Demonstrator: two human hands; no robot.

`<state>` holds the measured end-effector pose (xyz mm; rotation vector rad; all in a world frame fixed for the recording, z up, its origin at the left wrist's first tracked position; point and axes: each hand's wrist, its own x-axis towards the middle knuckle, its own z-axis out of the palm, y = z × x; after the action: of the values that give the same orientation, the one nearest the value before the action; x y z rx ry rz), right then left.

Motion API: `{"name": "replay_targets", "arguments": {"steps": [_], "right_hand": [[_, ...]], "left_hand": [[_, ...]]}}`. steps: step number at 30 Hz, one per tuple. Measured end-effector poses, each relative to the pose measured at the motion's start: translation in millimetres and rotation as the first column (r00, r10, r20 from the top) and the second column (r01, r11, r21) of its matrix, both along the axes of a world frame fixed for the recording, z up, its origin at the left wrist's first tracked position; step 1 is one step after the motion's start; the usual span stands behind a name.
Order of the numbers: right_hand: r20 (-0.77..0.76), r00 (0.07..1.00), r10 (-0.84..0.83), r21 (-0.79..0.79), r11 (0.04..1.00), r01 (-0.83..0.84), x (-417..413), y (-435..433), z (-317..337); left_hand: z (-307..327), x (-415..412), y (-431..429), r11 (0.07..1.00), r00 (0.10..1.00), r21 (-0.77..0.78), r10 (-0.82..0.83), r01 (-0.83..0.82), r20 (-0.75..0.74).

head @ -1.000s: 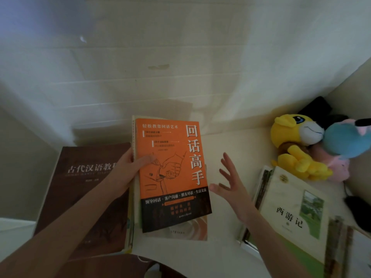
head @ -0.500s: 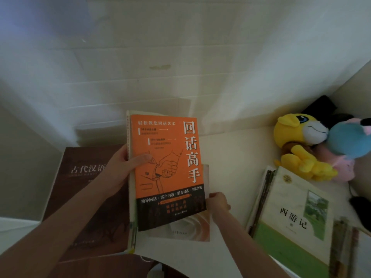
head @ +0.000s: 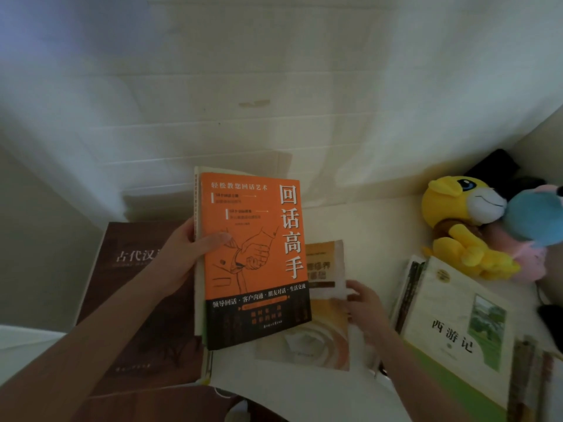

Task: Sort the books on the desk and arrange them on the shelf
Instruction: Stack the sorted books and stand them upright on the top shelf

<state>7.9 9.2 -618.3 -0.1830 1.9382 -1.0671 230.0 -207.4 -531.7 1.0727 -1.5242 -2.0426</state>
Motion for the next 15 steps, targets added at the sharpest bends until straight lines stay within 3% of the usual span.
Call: {"name": "replay_targets", "arguments": {"steps": [3, 7, 11, 15], "right_hand": [[-0.195, 0.98, 0.038, -0.115, 0.991, -0.062, -26.8, 11.6, 39.2], [-0.204, 0.979, 0.012, -0.29, 0.954, -0.072, -64.6, 29.2, 103.4], [-0.047, 0.993, 0.108, -0.44, 0.89, -0.118, -90.8, 42.7, 159.0], [0.143, 0.962, 0.233, -0.546, 0.829, -0.119, -84.7, 27.2, 168.0]], "left_hand": [[-1.3, 4.1, -3.2, 1.0, 1.0, 0.001, 0.003, -0.003, 0.009], [-1.5, 6.0, -3.4, 1.0, 1.0, 0.003, -0.015, 0.015, 0.009], [-2.5, 4.1, -0.2, 0.999, 1.0, 0.018, -0.029, 0.029, 0.009], [-0.5, -3.9, 5.5, 0.998, 0.998, 0.033, -0.058, 0.058, -0.008]]}}
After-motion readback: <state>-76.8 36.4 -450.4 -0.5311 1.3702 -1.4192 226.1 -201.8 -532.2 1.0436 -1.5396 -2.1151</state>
